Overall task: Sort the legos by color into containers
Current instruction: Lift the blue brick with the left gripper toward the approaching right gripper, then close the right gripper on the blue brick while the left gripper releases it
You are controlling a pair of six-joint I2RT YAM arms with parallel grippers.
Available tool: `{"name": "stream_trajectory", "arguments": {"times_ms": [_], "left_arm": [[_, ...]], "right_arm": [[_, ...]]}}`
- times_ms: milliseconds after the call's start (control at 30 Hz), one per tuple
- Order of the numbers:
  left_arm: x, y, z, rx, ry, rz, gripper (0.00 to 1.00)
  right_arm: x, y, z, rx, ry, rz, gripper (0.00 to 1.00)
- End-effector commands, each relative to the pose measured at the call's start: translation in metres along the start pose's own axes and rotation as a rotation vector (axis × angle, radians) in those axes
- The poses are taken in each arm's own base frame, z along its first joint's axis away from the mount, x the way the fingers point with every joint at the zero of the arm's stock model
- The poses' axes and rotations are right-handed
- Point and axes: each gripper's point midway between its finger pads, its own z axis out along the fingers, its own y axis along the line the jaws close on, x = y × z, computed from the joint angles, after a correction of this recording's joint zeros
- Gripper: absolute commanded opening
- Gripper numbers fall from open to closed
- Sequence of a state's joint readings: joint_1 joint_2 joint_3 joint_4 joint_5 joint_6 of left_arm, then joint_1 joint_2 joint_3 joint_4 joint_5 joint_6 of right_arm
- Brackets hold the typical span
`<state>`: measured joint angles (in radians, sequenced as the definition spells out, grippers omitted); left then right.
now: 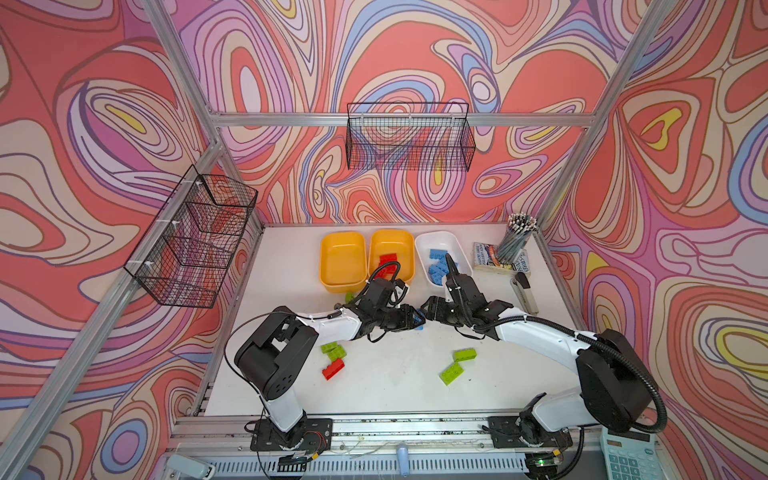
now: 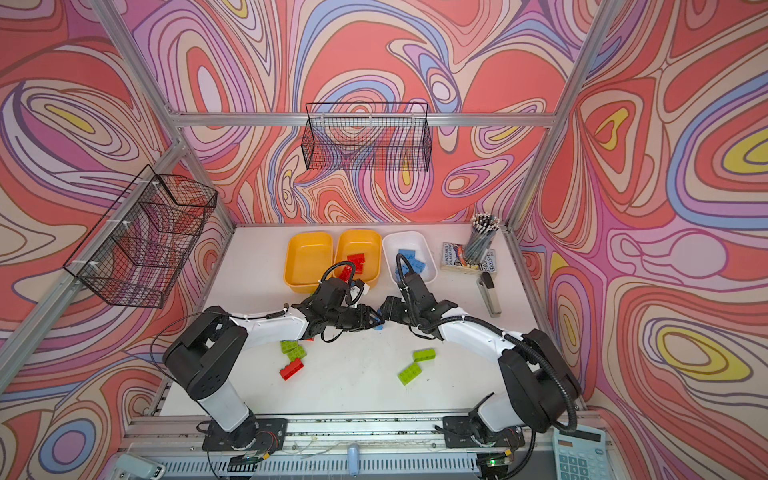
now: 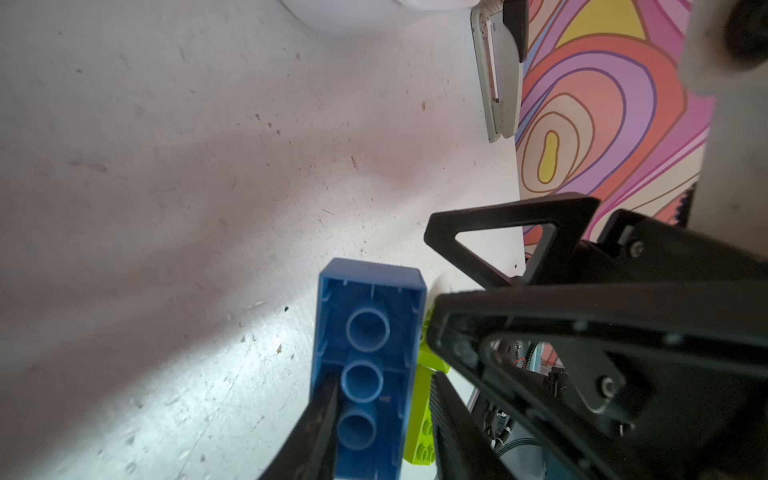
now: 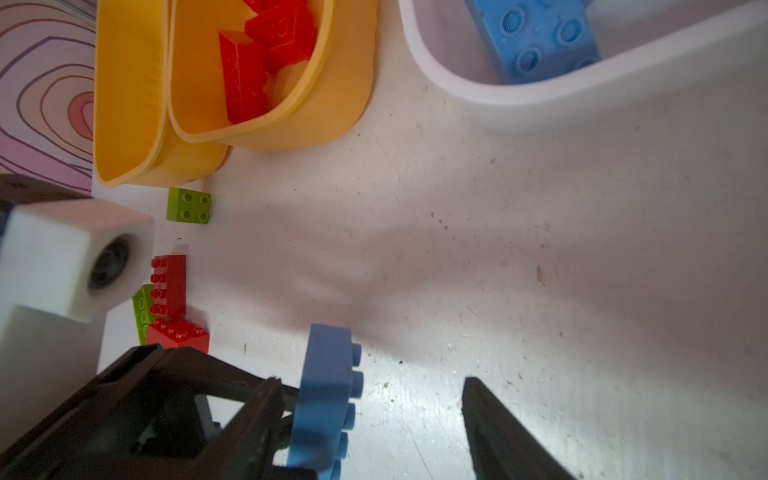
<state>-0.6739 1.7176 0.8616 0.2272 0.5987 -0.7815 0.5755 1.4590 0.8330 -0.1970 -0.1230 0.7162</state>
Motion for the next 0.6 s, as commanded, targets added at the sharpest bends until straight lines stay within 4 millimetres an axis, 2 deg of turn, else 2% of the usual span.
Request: {"name": "stream_trajectory", "arguments": {"times_ms": [0,233,433,567], "left_arm": [[0.003,0.003,-0.003,-0.033,0.004,0.045,0.39],[0.000,-0.008,-0.011,-0.082,-0.029,0.144,0.39],[-0.014,-0.018,-0.023,-0.115,-0.088,0.215,0.38],[-0.022,-0.023,-0.027,-0.132,-0.120,0.248,0.38]], "right_arm": [[-0.016,0.016,-0.003,-0.055,-0.029,0.019,0.73],[-0.012,0.021,0.007,-0.069,0.025,0.020,0.69],[-0.005,0.016,0.010,-0.064,0.046,0.034,0.69],[0.001,0.022,0.011,-0.117,0.066,0.054,0.67]]}}
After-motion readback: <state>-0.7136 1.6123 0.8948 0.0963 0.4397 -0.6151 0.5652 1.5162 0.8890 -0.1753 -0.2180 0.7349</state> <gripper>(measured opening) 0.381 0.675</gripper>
